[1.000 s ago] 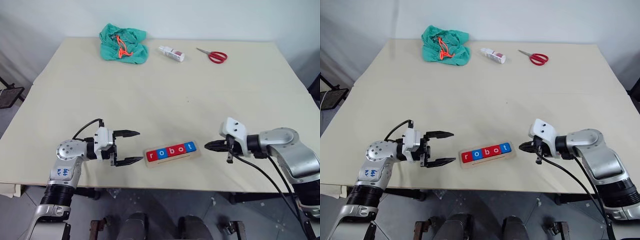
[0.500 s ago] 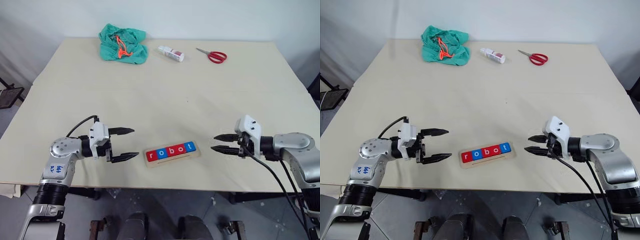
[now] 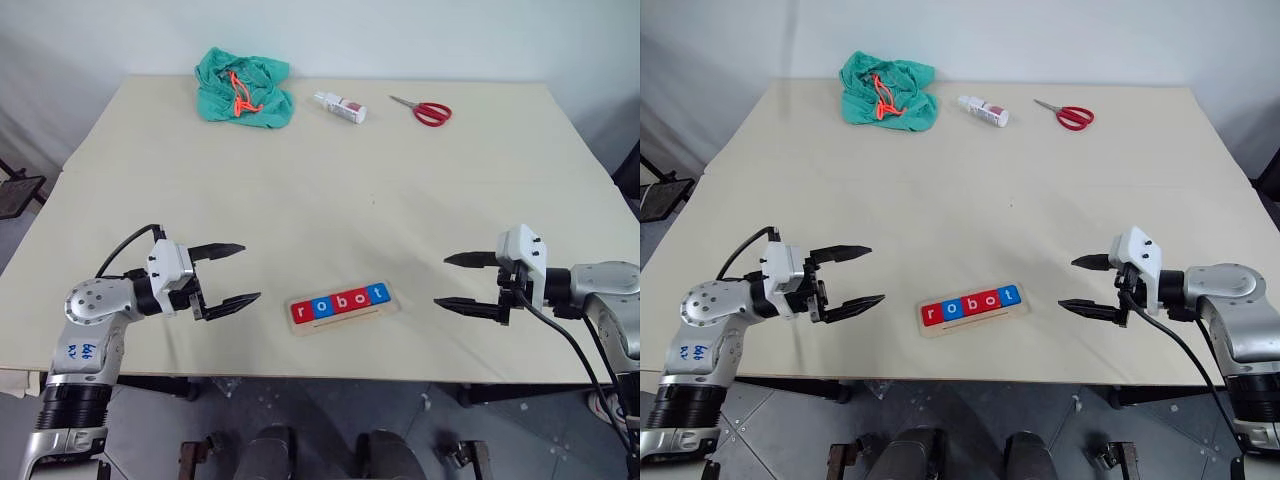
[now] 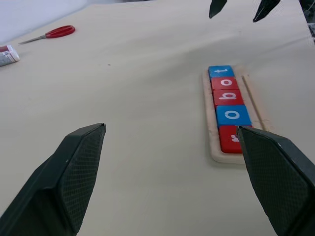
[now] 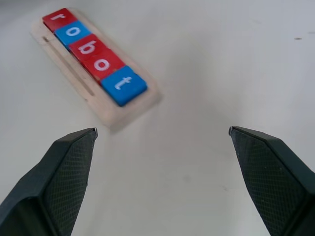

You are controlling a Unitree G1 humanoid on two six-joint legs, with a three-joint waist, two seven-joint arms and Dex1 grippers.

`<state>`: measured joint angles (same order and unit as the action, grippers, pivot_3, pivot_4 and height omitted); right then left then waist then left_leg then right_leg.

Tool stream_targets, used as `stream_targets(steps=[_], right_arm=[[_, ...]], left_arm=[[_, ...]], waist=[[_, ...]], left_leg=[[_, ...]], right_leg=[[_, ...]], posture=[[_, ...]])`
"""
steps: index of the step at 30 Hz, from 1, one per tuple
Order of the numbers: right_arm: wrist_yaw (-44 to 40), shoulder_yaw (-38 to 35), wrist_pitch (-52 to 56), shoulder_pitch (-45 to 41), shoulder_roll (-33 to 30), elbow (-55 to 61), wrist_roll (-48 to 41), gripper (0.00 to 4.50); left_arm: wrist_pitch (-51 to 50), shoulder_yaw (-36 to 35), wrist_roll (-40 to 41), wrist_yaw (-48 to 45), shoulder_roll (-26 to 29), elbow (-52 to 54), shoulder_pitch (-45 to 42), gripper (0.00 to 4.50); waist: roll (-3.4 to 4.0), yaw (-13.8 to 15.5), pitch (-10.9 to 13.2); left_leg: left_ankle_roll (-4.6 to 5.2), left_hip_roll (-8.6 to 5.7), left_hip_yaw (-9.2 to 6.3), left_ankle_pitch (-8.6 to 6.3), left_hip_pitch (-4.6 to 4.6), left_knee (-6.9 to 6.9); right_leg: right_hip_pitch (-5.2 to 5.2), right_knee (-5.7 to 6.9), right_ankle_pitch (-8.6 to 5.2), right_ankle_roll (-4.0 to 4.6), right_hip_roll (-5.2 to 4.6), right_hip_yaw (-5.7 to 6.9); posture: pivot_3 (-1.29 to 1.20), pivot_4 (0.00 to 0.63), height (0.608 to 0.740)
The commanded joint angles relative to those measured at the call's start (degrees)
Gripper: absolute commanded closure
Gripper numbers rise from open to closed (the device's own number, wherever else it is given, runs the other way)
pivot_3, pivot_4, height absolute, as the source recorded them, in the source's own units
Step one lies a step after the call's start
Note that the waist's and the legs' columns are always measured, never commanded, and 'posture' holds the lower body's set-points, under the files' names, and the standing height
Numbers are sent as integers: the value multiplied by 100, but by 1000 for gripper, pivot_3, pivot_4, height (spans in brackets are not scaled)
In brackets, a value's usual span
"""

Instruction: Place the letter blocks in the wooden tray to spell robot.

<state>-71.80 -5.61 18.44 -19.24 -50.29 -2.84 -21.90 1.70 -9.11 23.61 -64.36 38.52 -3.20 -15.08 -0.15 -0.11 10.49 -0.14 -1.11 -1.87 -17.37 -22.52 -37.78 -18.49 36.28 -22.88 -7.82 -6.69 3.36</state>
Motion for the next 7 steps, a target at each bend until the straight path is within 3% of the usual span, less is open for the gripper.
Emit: stream_targets(steps=[1,7], right_arm=[[-65,-266,-267,14,-108,-156,-51,17],[-19,-370,-446,65,-145,-426,-18,17]], left_arm=[[21,-253,152,47,103,161,46,0],[-3,-422,314,-102,162,150,77,0]], waist=[[0,2,0],[0,15,0]], left_leg=[[0,-1,1,0,0,0],[0,-3,0,0,0,-2]], right_leg=[[0,1,0,0,0,-1],[2,-1,0,0,-2,0]], posture=[[0,150,740],[0,150,740]])
